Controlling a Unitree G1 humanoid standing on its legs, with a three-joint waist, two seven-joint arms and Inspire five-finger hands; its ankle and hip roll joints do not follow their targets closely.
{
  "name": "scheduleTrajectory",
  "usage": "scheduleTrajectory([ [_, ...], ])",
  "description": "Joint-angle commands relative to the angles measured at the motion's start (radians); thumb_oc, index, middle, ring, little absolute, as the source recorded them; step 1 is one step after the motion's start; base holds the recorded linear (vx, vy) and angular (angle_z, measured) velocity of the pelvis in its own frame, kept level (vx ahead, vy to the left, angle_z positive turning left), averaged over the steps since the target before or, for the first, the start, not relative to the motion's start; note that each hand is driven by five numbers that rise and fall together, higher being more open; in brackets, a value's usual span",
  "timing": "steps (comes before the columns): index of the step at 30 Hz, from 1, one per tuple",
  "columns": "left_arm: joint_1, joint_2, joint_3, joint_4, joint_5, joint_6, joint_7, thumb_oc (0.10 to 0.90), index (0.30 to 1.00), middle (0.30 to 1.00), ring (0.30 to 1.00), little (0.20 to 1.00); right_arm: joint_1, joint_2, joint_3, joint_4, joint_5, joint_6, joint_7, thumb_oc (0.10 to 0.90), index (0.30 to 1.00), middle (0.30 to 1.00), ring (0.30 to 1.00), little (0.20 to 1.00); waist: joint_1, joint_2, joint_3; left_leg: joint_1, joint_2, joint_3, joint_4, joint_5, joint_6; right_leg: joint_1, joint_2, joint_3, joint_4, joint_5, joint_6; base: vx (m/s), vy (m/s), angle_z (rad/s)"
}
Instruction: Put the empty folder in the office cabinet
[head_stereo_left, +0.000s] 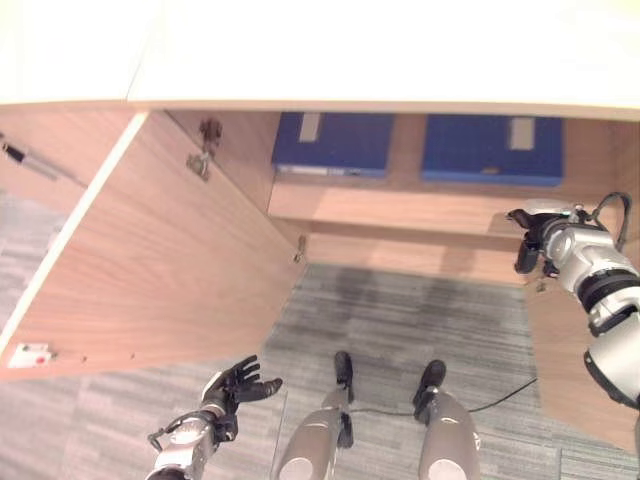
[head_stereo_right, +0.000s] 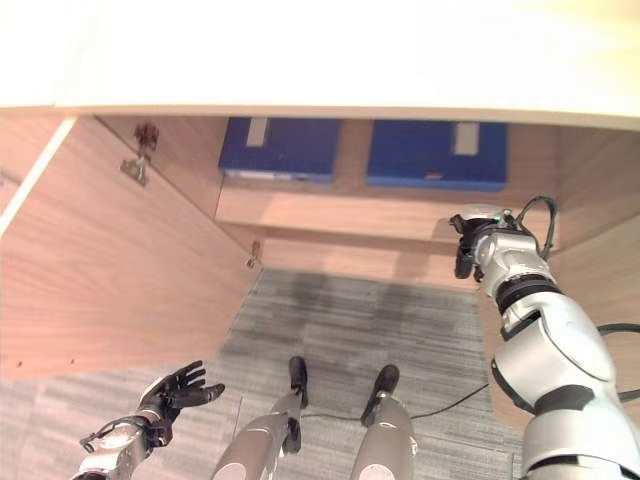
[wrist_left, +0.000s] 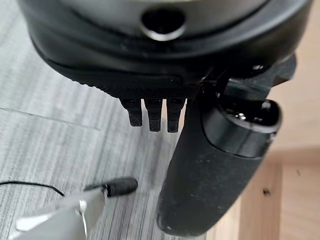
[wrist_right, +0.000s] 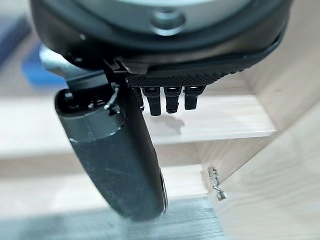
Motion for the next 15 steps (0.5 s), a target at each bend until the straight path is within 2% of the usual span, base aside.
scheduleTrajectory([
  [1,-0.034,0.038,-0.007,0.065,0.063,-0.006,-0.006,0.8,0.9,0.9,0.9,0.9,-0.108,-0.028,0.048,0.048,0.037,0.001,0.012,0.8,0.9,0.9,0.9,0.9,0.017,-0.061,-0.077,0.198,-0.058,-0.019,-0.007,-0.256,-0.009,0.02,0.031,0.022,-0.153,0.162,0.075,0.02,0.02,-0.24],
  [4,-0.048,0.028,-0.001,0.099,0.081,-0.002,0.0,0.8,0.9,0.9,0.9,0.9,-0.092,-0.025,0.03,0.039,0.043,-0.001,0.021,0.8,0.9,0.9,0.9,0.9,0.01,-0.071,-0.097,0.22,-0.054,-0.011,-0.007,-0.262,-0.007,0.044,0.039,0.024,-0.159,0.159,0.074,0.02,0.039,-0.18],
  [6,-0.083,-0.002,0.006,0.168,0.11,0.005,0.016,0.8,0.9,0.9,0.9,0.9,-0.032,0.009,-0.024,-0.006,0.084,-0.006,0.013,0.8,0.9,0.9,0.9,0.9,-0.013,-0.096,-0.144,0.255,-0.044,0.02,-0.007,-0.267,-0.006,0.085,0.064,0.032,-0.176,0.16,0.074,0.01,0.051,-0.28],
  [11,-0.091,-0.025,0.037,0.196,0.113,0.012,0.022,0.8,0.9,0.9,0.9,0.9,0.11,0.026,-0.05,-0.145,0.06,-0.01,0.033,0.8,0.9,0.9,0.9,0.9,-0.035,-0.114,-0.176,0.282,-0.034,0.058,-0.007,-0.278,-0.005,0.107,0.077,0.035,-0.188,0.164,0.078,0.04,0.033,-0.42],
  [12,-0.09,-0.046,0.046,0.222,0.134,0.019,0.018,0.8,0.9,0.9,0.9,0.9,0.242,0.046,-0.112,-0.224,0.114,-0.009,0.043,0.8,0.9,0.9,0.9,0.9,-0.055,-0.121,-0.187,0.295,-0.032,0.08,-0.007,-0.285,-0.002,0.111,0.077,0.036,-0.188,0.169,0.082,0.06,0.045,-0.29],
  [15,-0.102,-0.077,0.04,0.258,0.203,0.018,0.021,0.8,0.9,0.9,0.9,0.9,0.461,0.115,-0.252,-0.253,0.247,-0.019,0.006,0.8,0.9,0.9,0.9,0.9,-0.086,-0.125,-0.203,0.311,-0.031,0.109,-0.007,-0.297,0.001,0.114,0.081,0.05,-0.196,0.178,0.085,0.06,0.046,-0.33],
])
